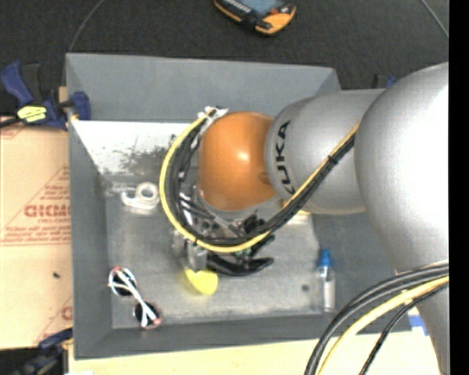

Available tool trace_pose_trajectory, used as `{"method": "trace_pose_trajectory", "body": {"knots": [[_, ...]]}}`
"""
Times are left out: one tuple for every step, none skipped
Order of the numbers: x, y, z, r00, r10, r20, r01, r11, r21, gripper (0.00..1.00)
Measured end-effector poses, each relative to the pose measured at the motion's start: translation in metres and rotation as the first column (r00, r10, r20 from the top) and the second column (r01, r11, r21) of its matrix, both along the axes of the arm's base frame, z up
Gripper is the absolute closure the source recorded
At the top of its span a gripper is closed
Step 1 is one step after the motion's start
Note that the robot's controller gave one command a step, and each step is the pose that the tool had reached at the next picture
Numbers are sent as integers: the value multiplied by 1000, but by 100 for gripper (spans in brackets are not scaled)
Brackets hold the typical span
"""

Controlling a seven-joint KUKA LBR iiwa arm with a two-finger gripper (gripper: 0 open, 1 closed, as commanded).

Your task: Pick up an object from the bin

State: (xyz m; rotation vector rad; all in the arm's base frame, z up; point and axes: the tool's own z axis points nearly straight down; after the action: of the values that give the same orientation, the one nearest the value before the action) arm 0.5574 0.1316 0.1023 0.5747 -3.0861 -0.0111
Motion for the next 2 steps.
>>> {"method": "trace_pose_trajectory", "body": {"knots": [[1, 0, 15, 1000, -1, 2, 1, 1000, 0, 100], [0, -1, 32, 1000, -2, 0, 2, 1000, 0, 100]]}}
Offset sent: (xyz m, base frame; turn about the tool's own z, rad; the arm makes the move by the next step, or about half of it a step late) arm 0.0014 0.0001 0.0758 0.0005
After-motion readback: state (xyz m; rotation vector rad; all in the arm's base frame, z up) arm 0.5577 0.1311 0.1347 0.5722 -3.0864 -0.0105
